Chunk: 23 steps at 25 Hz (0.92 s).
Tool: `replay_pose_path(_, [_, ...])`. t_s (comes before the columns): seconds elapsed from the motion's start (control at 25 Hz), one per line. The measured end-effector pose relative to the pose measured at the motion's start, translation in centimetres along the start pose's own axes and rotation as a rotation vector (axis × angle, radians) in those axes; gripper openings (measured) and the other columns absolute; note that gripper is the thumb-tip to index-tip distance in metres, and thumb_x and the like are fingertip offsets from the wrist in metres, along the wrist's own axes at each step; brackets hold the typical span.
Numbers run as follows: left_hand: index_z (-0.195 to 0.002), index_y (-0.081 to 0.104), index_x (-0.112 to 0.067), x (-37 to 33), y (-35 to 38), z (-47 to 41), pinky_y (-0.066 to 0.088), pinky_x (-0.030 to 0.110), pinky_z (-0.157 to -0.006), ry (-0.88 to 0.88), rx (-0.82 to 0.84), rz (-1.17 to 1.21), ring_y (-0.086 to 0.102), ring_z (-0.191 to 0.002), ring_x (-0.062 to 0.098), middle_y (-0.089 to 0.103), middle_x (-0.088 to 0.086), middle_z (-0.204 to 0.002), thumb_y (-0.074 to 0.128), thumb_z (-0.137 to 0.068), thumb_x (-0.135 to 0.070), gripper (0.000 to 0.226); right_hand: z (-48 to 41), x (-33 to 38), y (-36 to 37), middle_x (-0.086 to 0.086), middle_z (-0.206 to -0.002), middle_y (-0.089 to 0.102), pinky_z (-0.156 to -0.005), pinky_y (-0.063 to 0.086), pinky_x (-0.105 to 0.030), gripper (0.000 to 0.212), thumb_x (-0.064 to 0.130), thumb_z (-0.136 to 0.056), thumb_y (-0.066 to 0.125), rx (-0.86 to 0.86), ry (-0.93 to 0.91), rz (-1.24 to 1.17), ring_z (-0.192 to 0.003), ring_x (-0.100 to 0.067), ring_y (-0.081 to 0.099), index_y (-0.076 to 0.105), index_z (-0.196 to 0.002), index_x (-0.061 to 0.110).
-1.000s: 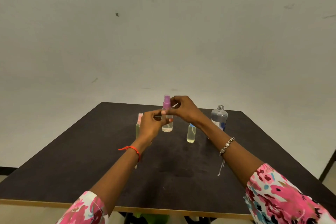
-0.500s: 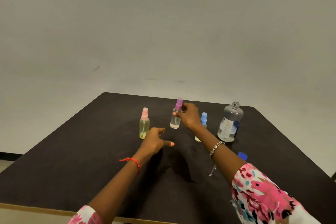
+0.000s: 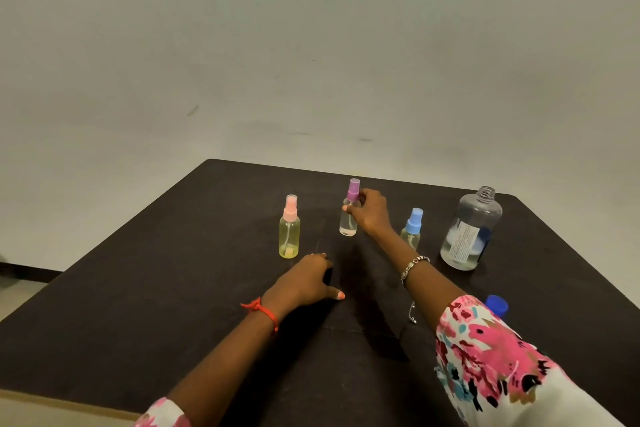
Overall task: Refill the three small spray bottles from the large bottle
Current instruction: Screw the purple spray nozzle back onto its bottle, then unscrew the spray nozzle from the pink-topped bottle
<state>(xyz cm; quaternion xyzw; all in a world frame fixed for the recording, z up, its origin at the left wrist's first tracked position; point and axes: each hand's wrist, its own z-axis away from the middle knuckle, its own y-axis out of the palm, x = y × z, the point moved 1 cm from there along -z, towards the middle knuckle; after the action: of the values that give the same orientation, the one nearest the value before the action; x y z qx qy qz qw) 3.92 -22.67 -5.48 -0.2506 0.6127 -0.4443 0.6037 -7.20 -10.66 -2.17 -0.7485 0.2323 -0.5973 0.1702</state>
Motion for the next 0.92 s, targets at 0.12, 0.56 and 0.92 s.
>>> replay_pose_path(0.12, [-0.134, 0.043, -0.002, -0.1, 0.0, 0.1, 0.028, 0.033, -0.11, 0.036, -0.034, 0.01, 0.031, -0.137, 0.027, 0.033, 0.016, -0.147, 0.062, -0.085, -0.028, 0.059, 0.1, -0.1, -0.1, -0.022, -0.122, 0.055, -0.085, 0.04, -0.028, 0.043, 0.006, -0.079, 0.068, 0.061, 0.037, 0.003, -0.113, -0.033, 0.053, 0.049, -0.116, -0.003])
replay_pose_path(0.56, [-0.081, 0.057, -0.01, 3.6, -2.1, 2.1, 0.051, 0.037, -0.076, -0.2, -0.525, 0.381, 0.063, -0.083, 0.023, 0.063, 0.007, -0.085, 0.077, -0.07, -0.021, 0.026, 5.2, 6.7, 3.9, -0.002, -0.093, 0.054, -0.06, 0.036, -0.012, 0.041, 0.028, -0.075, 0.073, 0.32, -0.267, -0.017, -0.076, -0.007, 0.048, 0.059, -0.105, 0.004])
replay_pose_path(0.92, [-0.117, 0.052, 0.0, 1.7, -5.9, 4.4, 0.045, 0.025, -0.077, -0.095, -0.742, 0.471, 0.055, -0.101, 0.018, 0.056, 0.006, -0.106, 0.077, -0.07, -0.023, 0.058, 6.6, 10.4, 1.5, -0.007, -0.061, 0.059, -0.05, 0.036, -0.018, 0.027, 0.025, -0.075, 0.074, 0.327, -0.234, 0.005, -0.053, -0.009, 0.049, 0.066, -0.073, 0.0])
